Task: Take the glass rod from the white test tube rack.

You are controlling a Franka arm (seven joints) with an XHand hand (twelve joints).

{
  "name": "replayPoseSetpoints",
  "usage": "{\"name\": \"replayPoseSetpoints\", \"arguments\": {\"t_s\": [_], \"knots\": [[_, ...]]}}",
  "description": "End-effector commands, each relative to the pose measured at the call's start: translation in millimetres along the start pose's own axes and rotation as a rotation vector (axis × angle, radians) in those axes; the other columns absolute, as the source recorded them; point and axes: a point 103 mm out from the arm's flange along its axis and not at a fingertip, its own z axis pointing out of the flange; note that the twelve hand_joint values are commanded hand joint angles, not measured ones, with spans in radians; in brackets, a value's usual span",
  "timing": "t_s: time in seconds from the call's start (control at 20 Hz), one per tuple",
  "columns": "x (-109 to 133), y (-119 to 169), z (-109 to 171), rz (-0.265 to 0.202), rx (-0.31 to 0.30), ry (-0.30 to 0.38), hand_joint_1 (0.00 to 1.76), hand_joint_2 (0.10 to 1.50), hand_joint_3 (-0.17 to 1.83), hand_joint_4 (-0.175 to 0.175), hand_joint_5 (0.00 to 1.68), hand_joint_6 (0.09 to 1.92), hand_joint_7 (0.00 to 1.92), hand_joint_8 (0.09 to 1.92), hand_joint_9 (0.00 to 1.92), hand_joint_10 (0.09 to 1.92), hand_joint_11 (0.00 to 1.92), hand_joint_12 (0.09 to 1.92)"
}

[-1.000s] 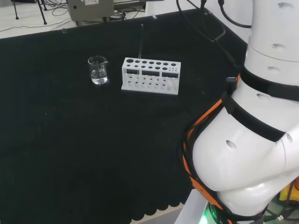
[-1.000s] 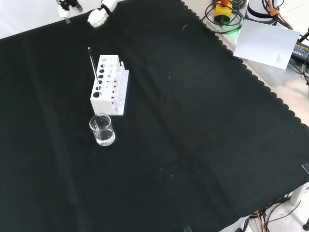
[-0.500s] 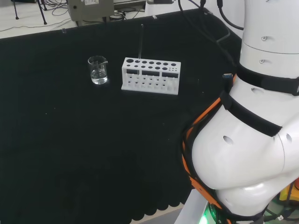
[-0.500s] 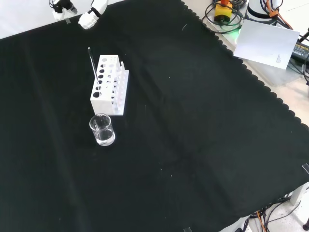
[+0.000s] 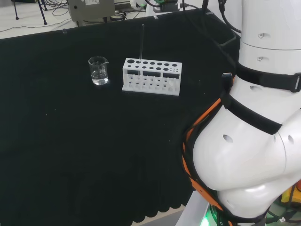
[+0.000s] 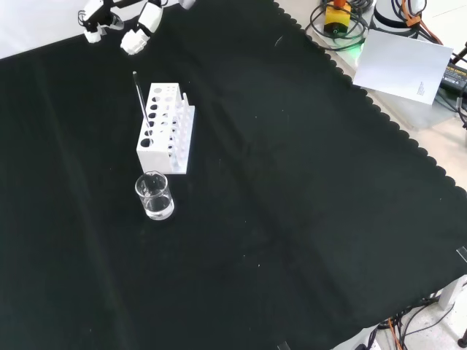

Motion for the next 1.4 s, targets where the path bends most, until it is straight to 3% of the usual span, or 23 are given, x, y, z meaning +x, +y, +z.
{"name": "replayPoseSetpoints", "arguments": {"t_s": [0.05, 0.7, 1.4], "knots": [[-7.4, 7.3, 21.2, -0.010, 0.022, 0.019, 0.55, 0.93, 0.37, -0.175, 0.26, 0.95, 0.73, 1.32, 1.03, 1.44, 1.02, 1.37], [-5.6, 3.1, 44.8, -0.025, 0.050, 0.008, 0.57, 0.93, 0.38, -0.175, 0.32, 1.19, 0.83, 1.52, 1.22, 1.51, 1.35, 1.41], [5.0, -0.6, 66.6, -0.054, 0.080, 0.004, 0.61, 0.93, 0.39, -0.175, 0.39, 1.25, 0.89, 1.58, 1.43, 1.51, 1.55, 1.38]]}}
